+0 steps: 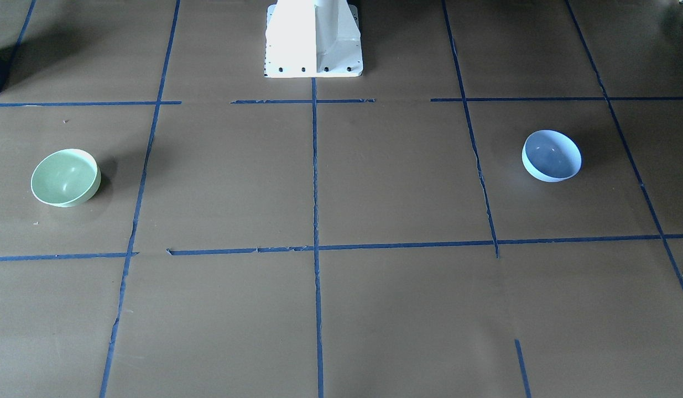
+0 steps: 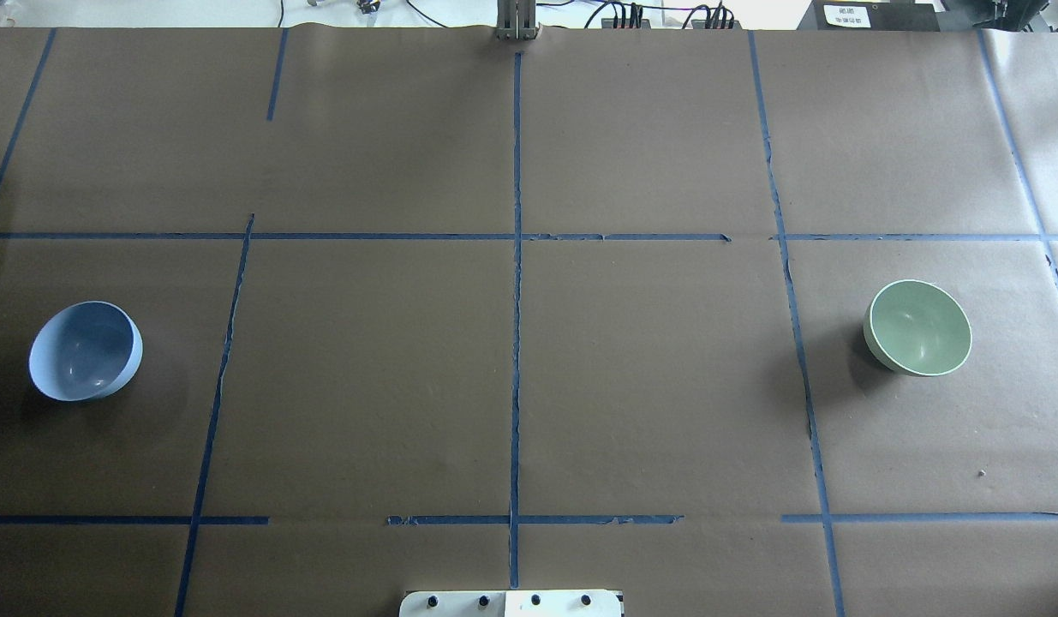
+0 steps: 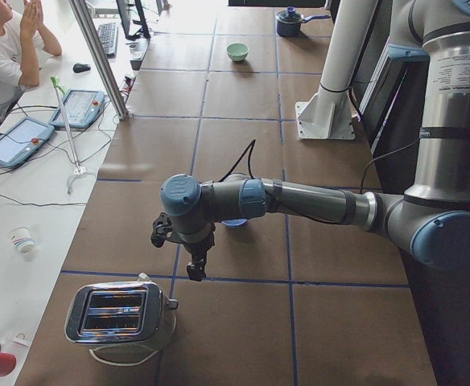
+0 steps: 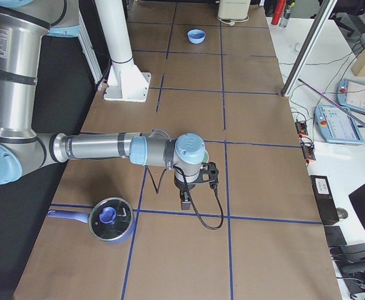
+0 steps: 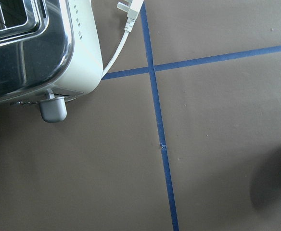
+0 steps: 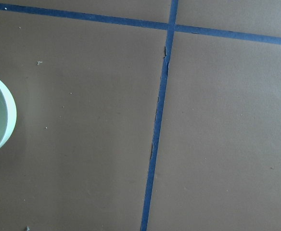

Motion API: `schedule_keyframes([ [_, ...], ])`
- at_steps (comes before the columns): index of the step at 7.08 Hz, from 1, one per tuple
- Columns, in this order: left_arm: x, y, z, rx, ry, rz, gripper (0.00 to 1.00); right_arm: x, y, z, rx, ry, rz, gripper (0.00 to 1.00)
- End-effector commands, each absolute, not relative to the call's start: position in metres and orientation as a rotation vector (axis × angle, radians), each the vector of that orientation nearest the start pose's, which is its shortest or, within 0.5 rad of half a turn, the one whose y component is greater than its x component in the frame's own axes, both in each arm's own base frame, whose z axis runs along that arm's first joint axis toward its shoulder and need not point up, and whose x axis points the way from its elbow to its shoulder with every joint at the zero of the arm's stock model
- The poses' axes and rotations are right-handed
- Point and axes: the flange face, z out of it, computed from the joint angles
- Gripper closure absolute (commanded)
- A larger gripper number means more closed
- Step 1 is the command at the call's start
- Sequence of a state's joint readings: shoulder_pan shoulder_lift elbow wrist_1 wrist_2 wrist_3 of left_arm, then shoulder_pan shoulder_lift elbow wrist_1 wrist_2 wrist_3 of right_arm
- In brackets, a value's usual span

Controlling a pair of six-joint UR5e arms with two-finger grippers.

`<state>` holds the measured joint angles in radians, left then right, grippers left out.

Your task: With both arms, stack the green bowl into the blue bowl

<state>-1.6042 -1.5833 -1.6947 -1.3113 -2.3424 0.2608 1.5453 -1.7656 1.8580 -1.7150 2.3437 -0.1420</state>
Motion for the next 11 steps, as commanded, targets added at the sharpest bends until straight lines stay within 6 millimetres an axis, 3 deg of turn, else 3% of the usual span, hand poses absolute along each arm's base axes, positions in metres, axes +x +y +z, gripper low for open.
schedule_keyframes([
  [1, -0.078, -0.483, 0.611, 0.001, 0.774, 0.157, 0.0, 0.05, -0.406, 0.62, -0.008, -0.774, -0.146, 0.0],
  [7, -0.07, -0.472, 0.619, 0.035, 0.777, 0.126, 0.0, 0.05, -0.404, 0.617, 0.002, -0.78, -0.157, 0.0],
  [9, -0.029, -0.478, 0.609, -0.006, 0.851, 0.106, 0.0, 0.05, -0.393, 0.622, 0.079, -0.78, -0.182, 0.0],
  [11, 0.051, -0.468, 0.604, -0.02, 0.886, 0.039, 0.0, 0.047, -0.392, 0.621, 0.102, -0.793, -0.196, 0.0],
])
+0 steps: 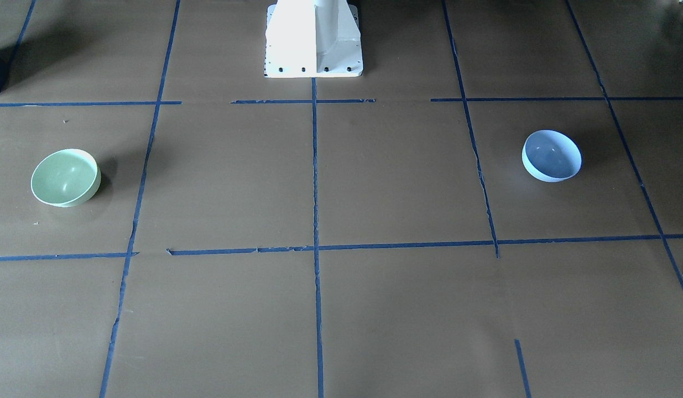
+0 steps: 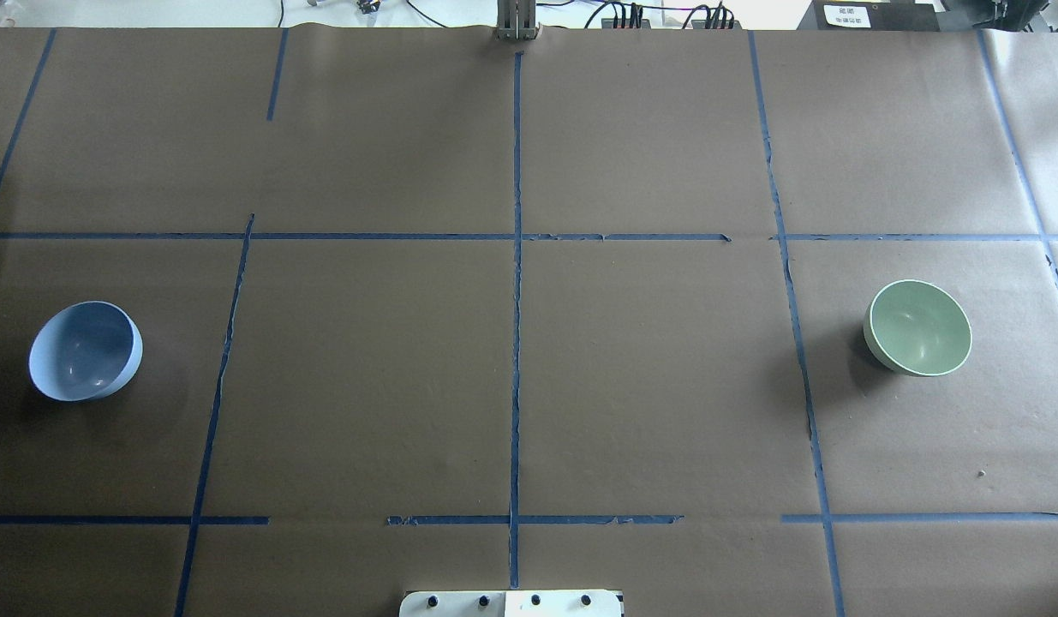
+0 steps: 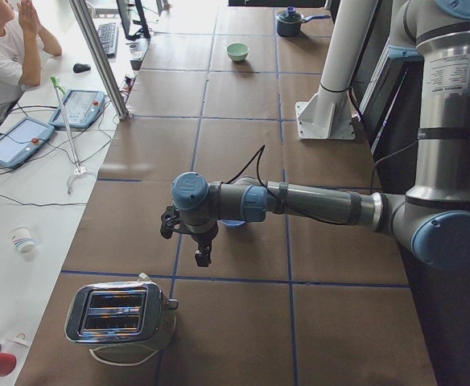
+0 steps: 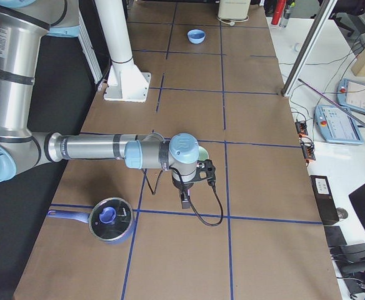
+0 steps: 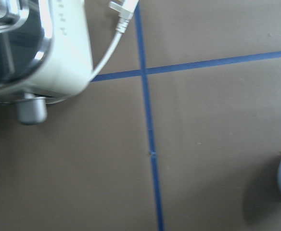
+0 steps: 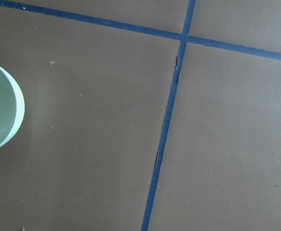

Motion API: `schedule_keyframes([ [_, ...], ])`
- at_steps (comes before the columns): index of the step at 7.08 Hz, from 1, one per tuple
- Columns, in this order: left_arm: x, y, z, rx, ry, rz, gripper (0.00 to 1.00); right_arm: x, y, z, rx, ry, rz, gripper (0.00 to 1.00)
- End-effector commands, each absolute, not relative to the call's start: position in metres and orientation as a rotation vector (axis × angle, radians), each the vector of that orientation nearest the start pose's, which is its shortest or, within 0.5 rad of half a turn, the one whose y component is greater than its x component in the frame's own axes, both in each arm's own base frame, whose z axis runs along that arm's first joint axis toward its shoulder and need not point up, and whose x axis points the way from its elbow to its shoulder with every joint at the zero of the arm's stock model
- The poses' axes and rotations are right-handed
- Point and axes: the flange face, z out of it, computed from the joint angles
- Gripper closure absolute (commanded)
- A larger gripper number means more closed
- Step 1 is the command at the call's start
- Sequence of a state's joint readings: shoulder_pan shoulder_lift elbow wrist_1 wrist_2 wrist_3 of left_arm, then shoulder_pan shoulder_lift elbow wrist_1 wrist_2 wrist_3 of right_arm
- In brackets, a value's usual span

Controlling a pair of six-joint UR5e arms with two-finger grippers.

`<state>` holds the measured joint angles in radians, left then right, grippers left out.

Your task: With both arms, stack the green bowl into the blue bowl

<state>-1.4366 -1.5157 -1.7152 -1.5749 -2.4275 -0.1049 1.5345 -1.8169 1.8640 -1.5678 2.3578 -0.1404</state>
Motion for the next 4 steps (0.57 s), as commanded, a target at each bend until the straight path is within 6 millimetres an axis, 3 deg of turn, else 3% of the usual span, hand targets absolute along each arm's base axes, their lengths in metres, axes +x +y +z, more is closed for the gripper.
schedule_keyframes([
  [1, 0.094, -0.459, 0.602, -0.027, 0.895, -0.003, 0.0, 0.045, -0.393, 0.62, 0.105, -0.795, -0.206, 0.0],
  [2, 0.133, -0.447, 0.602, -0.045, 0.888, -0.017, 0.0, 0.044, -0.393, 0.62, 0.113, -0.796, -0.211, 0.0],
  [4, 0.175, -0.43, 0.632, -0.107, 0.865, 0.031, 0.0, 0.042, -0.393, 0.621, 0.105, -0.797, -0.206, 0.0],
])
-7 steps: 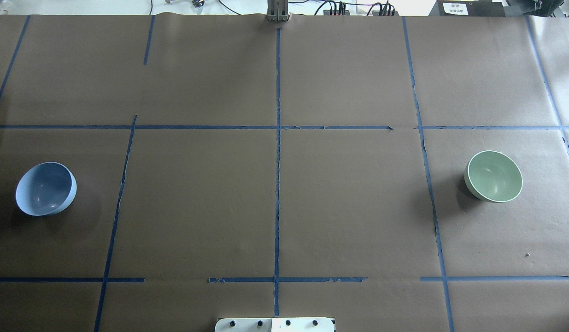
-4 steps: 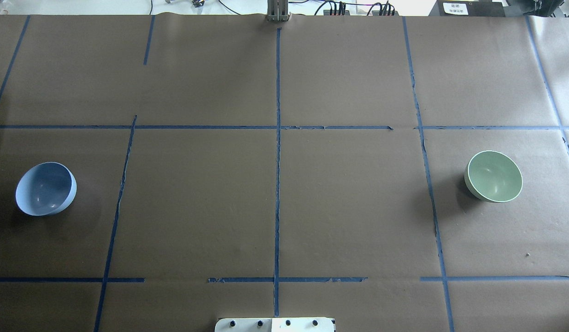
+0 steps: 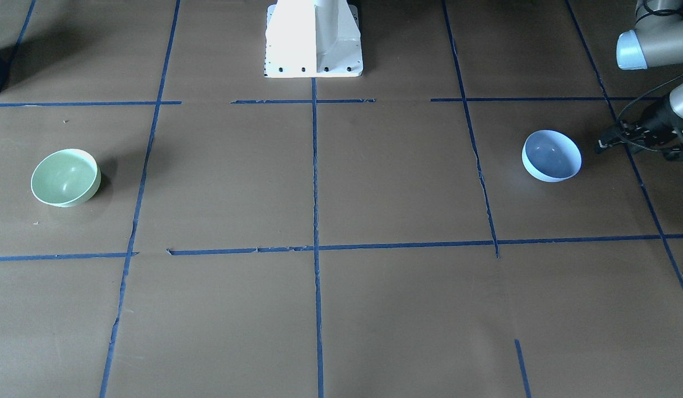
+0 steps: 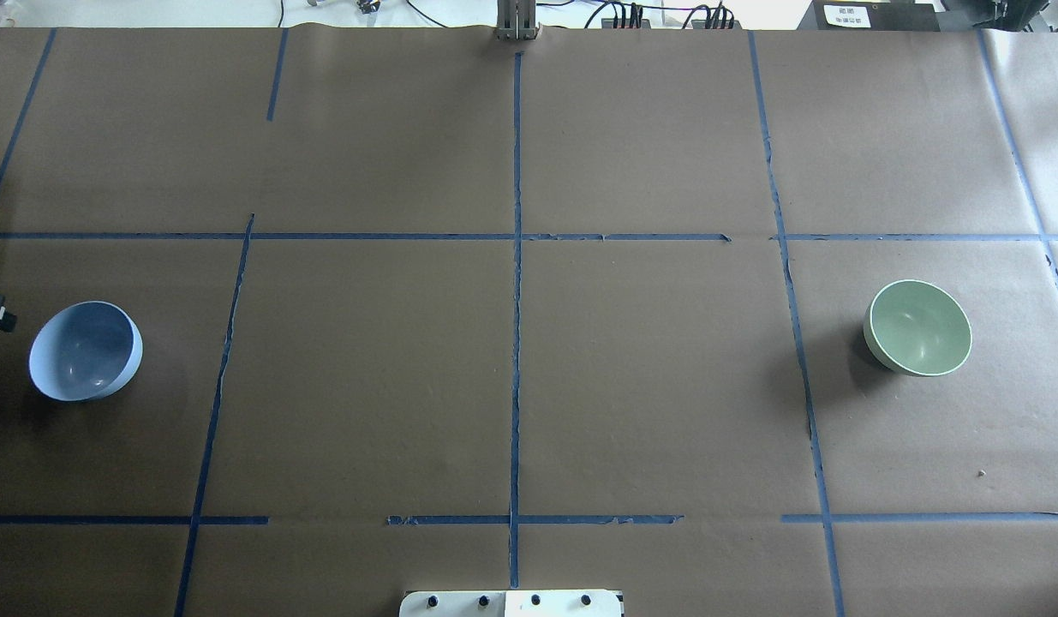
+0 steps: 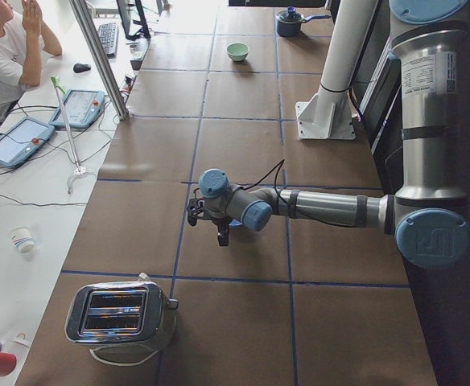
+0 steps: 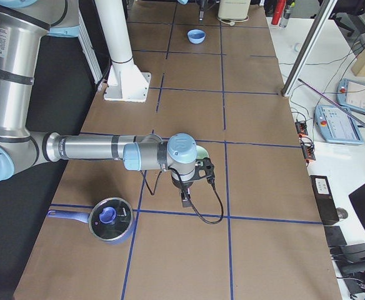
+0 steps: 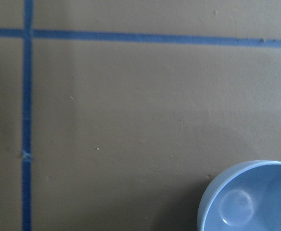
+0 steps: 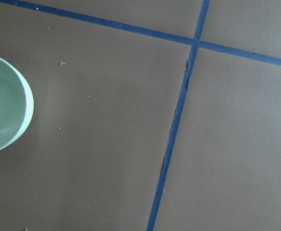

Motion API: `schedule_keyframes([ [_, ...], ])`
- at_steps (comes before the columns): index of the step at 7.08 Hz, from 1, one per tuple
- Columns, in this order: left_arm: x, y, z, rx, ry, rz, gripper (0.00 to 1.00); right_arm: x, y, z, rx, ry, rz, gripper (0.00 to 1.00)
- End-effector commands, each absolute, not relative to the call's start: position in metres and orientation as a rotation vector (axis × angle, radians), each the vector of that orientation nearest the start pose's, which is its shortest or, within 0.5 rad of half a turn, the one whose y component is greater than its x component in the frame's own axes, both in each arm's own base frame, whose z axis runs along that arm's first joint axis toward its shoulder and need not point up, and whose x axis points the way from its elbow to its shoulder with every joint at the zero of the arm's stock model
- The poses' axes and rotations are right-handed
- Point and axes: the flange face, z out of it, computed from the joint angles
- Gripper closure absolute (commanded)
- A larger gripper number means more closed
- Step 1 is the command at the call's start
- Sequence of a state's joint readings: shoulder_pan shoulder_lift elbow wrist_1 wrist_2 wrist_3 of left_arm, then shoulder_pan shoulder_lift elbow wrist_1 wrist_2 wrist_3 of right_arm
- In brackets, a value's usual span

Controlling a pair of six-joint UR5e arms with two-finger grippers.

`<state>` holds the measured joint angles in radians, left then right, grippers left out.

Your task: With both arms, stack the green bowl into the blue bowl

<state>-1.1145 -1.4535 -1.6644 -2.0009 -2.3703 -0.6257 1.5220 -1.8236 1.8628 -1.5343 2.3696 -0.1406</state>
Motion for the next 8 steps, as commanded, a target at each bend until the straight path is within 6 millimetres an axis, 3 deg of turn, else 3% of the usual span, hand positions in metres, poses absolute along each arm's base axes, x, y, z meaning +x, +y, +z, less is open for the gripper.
schedule_keyframes([
  [1, 0.186, -0.425, 0.646, -0.107, 0.872, 0.062, 0.0, 0.041, -0.393, 0.622, 0.102, -0.798, -0.206, 0.0],
  [2, 0.2, -0.419, 0.648, -0.1, 0.895, 0.089, 0.12, 0.041, -0.393, 0.623, 0.099, -0.799, -0.207, 0.0],
  [3, 0.206, -0.422, 0.642, -0.112, 0.902, 0.059, 0.54, 0.041, -0.393, 0.624, 0.098, -0.799, -0.206, 0.0],
  [4, 0.223, -0.431, 0.624, -0.116, 0.919, 0.042, 0.92, 0.04, -0.392, 0.626, 0.092, -0.803, -0.205, 0.0],
  [5, 0.233, -0.446, 0.596, -0.09, 0.962, 0.025, 1.0, 0.035, -0.392, 0.629, 0.08, -0.836, -0.207, 0.0],
  [6, 0.249, -0.463, 0.56, -0.105, 1.027, -0.01, 1.0, 0.033, -0.392, 0.63, 0.077, -0.84, -0.21, 0.0],
  [7, 0.271, -0.49, 0.487, -0.122, 1.126, -0.067, 1.0, 0.033, -0.392, 0.63, 0.077, -0.84, -0.21, 0.0],
  [8, 0.33, -0.502, 0.405, -0.169, 1.198, -0.083, 1.0, 0.033, -0.395, 0.628, 0.082, -0.84, -0.213, 0.0],
])
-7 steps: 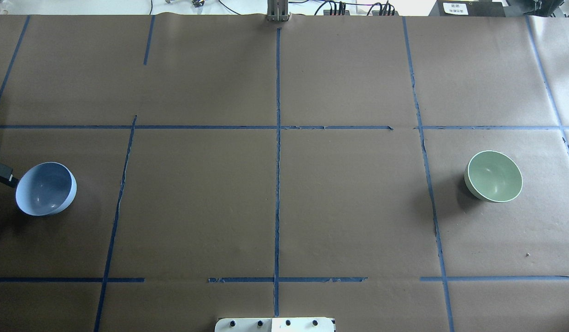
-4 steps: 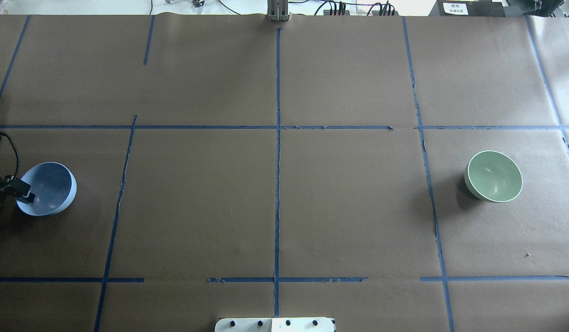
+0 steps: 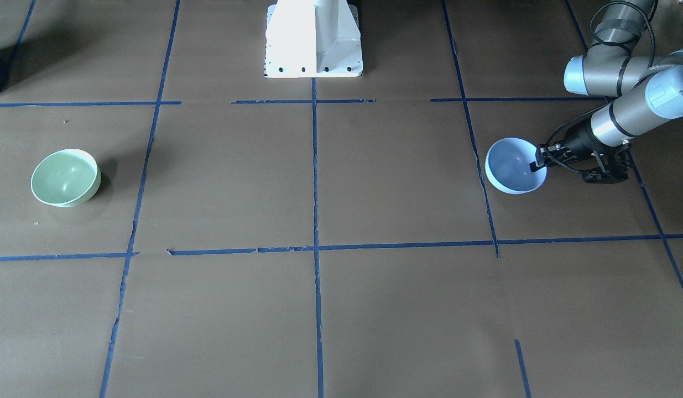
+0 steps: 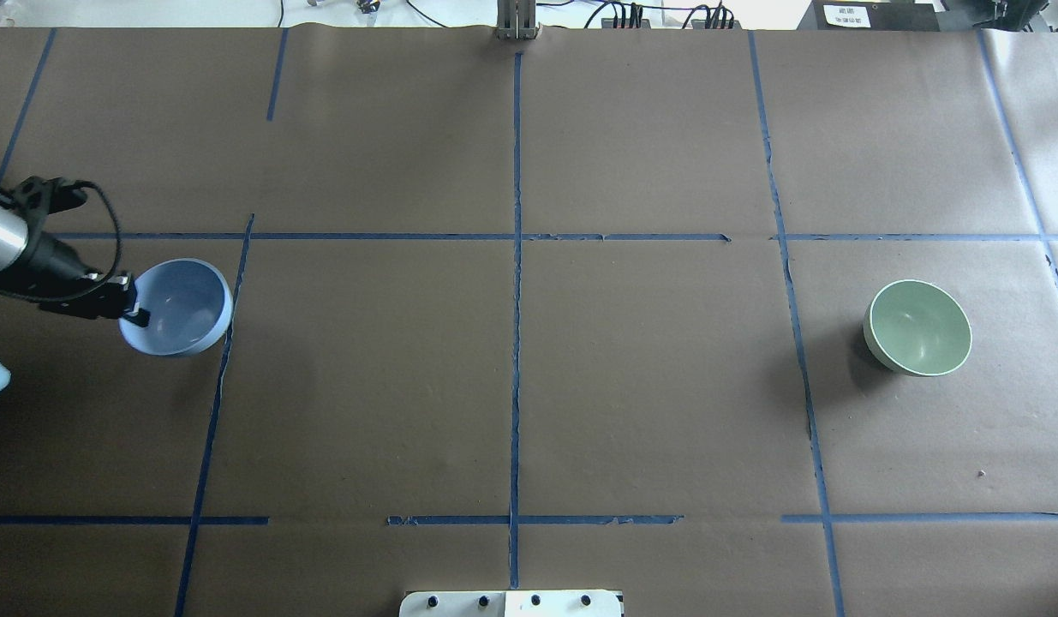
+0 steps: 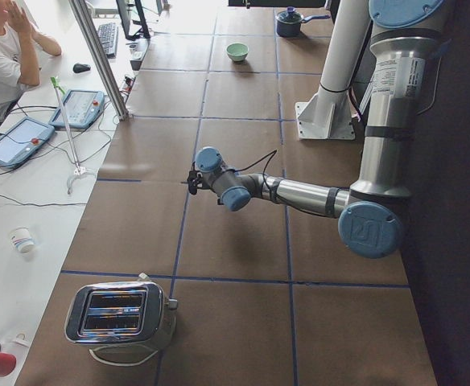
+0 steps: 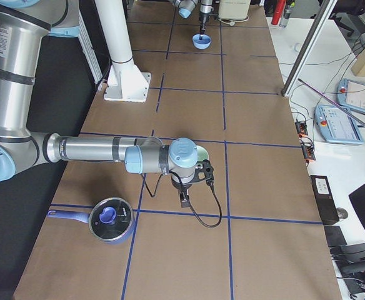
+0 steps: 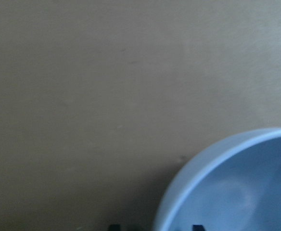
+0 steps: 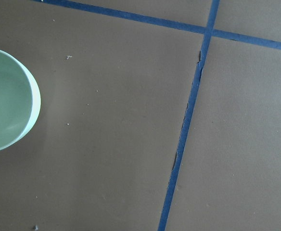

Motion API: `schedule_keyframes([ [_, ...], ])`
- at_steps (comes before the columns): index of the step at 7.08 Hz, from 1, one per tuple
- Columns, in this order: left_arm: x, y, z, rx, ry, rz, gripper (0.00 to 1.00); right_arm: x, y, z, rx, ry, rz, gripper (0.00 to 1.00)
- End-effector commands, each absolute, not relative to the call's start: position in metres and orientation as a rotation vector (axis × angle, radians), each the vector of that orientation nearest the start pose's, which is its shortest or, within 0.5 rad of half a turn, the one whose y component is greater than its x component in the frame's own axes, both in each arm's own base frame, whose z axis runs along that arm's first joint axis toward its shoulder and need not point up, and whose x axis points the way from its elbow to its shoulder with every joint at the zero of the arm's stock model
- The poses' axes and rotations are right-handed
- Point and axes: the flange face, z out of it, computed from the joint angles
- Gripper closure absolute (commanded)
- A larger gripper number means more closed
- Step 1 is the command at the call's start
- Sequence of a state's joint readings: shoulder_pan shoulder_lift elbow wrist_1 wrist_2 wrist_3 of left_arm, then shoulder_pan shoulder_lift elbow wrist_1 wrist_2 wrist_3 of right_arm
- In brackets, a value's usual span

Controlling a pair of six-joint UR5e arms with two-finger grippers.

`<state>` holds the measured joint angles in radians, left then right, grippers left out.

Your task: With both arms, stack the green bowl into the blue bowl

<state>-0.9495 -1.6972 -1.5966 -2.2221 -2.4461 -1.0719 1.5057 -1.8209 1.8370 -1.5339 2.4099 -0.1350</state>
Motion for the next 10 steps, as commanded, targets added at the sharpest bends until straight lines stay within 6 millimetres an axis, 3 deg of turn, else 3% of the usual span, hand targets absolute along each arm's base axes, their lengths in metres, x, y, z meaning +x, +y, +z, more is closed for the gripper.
schedule_keyframes([
  [1, 0.418, -0.478, 0.326, -0.241, 1.241, -0.053, 1.0, 0.032, -0.397, 0.626, 0.086, -0.841, -0.218, 0.0],
  [2, 0.474, -0.466, 0.281, -0.163, 1.243, -0.098, 1.0, 0.032, -0.397, 0.626, 0.086, -0.841, -0.218, 0.0],
  [3, 0.527, -0.438, 0.26, -0.127, 1.212, -0.091, 1.0, 0.032, -0.397, 0.626, 0.086, -0.841, -0.218, 0.0],
  [4, 0.562, -0.44, 0.237, -0.084, 1.186, -0.114, 1.0, 0.03, -0.397, 0.626, 0.084, -0.841, -0.22, 0.0],
  [5, 0.578, -0.44, 0.239, -0.081, 1.168, -0.116, 1.0, 0.03, -0.397, 0.626, 0.084, -0.84, -0.222, 0.0],
  [10, 0.578, -0.444, 0.248, -0.058, 1.15, -0.126, 0.98, 0.027, -0.397, 0.626, 0.082, -0.839, -0.23, 0.0],
])
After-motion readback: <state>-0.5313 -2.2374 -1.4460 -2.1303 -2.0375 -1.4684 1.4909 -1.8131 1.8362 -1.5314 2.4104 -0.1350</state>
